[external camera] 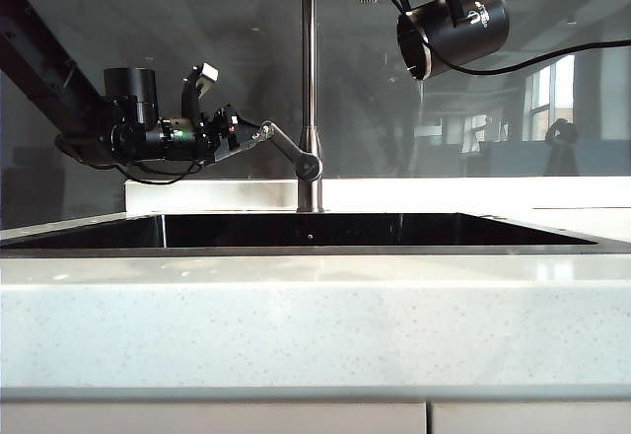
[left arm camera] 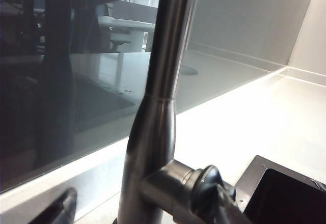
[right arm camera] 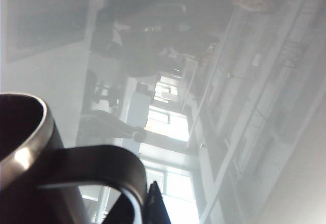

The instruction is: Pick up the mug next to the sink, go to the faucet to get some water, pour the water into the sink, and finally put the mug back to its place.

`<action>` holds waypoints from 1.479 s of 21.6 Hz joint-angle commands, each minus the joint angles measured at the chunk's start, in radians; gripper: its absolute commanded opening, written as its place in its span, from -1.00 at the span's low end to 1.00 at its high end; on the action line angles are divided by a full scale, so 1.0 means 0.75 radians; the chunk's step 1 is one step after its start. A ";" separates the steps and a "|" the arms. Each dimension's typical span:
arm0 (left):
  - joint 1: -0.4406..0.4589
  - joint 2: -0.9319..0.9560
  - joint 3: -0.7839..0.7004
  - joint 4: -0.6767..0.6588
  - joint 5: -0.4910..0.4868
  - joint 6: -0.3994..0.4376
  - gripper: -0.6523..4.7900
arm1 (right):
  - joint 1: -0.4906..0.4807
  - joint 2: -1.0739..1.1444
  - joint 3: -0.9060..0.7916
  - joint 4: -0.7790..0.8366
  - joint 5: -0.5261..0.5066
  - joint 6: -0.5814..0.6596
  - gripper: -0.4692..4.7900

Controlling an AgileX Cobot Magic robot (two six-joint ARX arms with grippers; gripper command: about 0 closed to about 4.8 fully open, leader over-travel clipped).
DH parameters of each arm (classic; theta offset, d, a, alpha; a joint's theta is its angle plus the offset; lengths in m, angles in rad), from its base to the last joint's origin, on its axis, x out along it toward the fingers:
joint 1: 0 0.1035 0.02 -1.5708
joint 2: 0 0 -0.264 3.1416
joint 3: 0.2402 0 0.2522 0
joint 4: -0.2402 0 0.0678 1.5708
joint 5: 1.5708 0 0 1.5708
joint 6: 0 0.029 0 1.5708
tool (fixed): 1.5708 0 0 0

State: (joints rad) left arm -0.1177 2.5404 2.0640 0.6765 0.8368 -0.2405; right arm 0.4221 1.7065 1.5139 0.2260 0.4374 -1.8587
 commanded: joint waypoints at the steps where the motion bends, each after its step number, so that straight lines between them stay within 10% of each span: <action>1: 0.001 -0.004 0.006 0.015 -0.017 -0.003 0.48 | 0.002 -0.015 0.010 0.037 0.005 -0.006 -0.85; 5: 0.001 -0.004 0.006 0.015 -0.017 -0.003 0.48 | 0.002 -0.015 0.010 0.038 0.010 0.051 -0.85; 13: 0.001 -0.004 0.006 0.015 -0.017 -0.004 0.48 | -0.034 -0.038 0.010 -0.148 0.275 1.266 -0.85; 15: 0.001 -0.004 0.005 0.013 -0.017 -0.004 0.48 | -0.084 -0.083 0.003 -0.330 0.168 1.769 -0.85; 20: 0.001 -0.004 0.005 0.012 -0.017 -0.003 0.48 | -0.263 -0.213 -0.241 -0.242 -0.179 2.391 -0.85; 32: 0.001 -0.004 0.005 -0.013 -0.017 -0.003 0.48 | -0.574 -0.410 -1.233 0.862 -0.312 2.693 -0.84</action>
State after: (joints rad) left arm -0.1177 2.5404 2.0640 0.6636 0.8356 -0.2409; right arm 0.0105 1.4010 0.6064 0.7715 0.2050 0.1223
